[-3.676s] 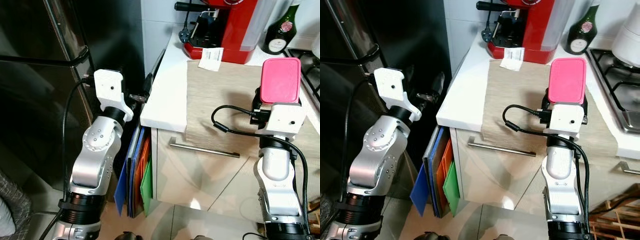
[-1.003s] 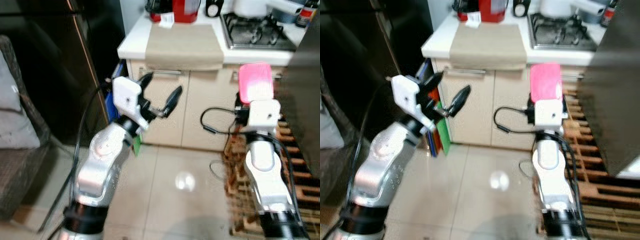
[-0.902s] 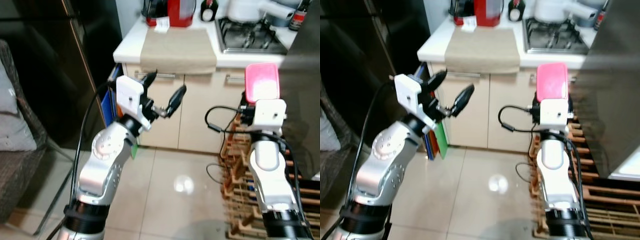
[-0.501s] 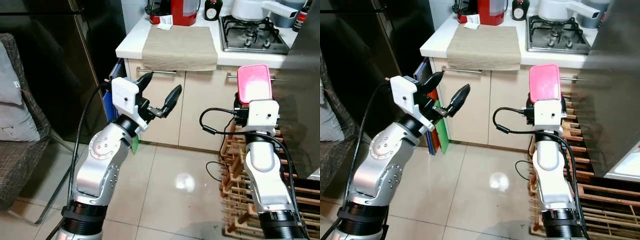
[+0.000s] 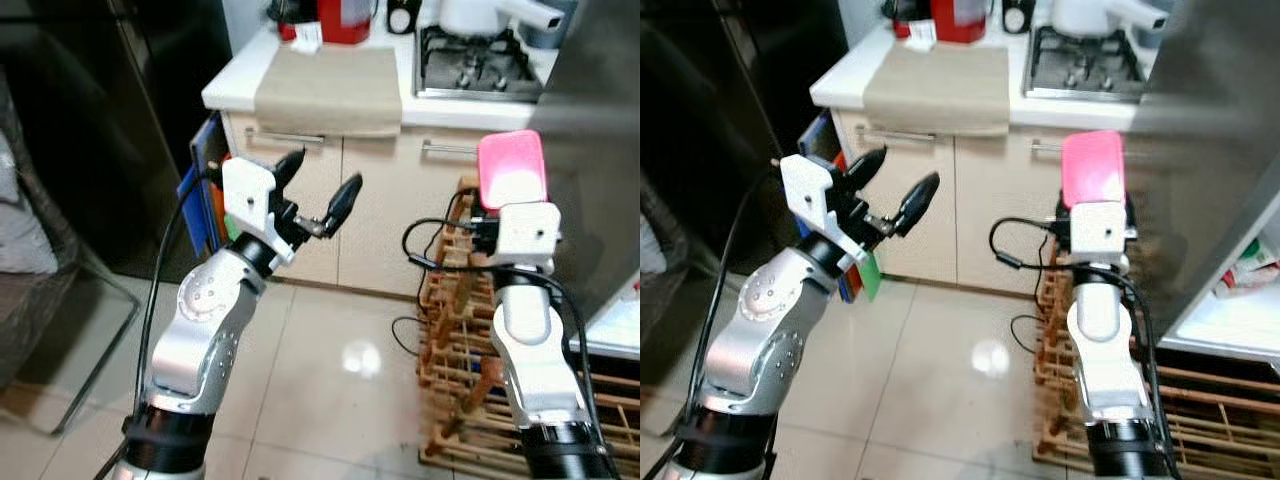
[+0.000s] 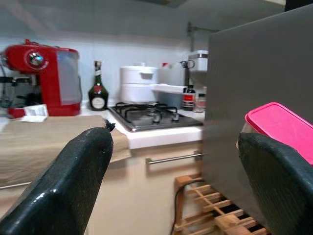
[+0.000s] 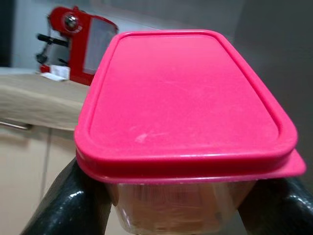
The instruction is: Restocking fridge
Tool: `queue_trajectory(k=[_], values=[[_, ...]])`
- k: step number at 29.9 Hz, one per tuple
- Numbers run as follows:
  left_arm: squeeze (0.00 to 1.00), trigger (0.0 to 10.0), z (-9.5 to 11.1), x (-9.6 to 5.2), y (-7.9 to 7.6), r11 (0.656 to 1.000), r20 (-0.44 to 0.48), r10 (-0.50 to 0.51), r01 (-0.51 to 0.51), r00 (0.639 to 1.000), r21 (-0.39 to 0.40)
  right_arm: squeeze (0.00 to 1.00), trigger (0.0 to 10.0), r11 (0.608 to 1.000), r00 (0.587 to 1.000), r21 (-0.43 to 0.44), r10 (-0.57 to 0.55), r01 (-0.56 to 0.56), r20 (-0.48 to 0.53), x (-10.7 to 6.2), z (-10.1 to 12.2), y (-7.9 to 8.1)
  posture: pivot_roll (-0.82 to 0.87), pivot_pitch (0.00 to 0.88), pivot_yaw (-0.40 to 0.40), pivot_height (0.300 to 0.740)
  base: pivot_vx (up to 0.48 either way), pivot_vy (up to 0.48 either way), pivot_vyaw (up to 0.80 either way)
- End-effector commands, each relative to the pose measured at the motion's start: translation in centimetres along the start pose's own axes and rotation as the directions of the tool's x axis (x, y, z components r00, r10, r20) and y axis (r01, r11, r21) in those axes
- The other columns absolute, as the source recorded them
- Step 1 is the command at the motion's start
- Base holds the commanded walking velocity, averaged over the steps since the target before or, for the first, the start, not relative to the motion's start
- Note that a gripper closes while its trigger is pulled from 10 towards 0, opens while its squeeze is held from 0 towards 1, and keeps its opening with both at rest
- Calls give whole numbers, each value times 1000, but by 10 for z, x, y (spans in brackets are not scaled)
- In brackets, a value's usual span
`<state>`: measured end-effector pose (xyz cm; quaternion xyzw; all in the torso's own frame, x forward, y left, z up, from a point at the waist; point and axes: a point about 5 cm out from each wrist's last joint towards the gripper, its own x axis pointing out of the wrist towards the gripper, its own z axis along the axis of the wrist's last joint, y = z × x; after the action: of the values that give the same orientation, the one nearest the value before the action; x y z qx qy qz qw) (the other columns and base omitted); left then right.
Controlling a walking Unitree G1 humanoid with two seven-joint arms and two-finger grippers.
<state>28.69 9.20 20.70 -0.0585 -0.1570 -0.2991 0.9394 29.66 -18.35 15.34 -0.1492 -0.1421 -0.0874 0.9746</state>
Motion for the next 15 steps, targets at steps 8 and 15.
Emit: queue_trajectory(k=[8,15], values=[[0,10000,-1,2,4,1000,-33,15,-15,999,12,0,10000,1000,1000,18,-7,7,-9,2,0,0,-93,0,67,740,0,0,0],[0,10000,-1,1,4,1000,-49,0,-1,999,-19,0,10000,1000,1000,20,2,-2,-13,1,-2,2,-88,0,66,740,-259,322,0]])
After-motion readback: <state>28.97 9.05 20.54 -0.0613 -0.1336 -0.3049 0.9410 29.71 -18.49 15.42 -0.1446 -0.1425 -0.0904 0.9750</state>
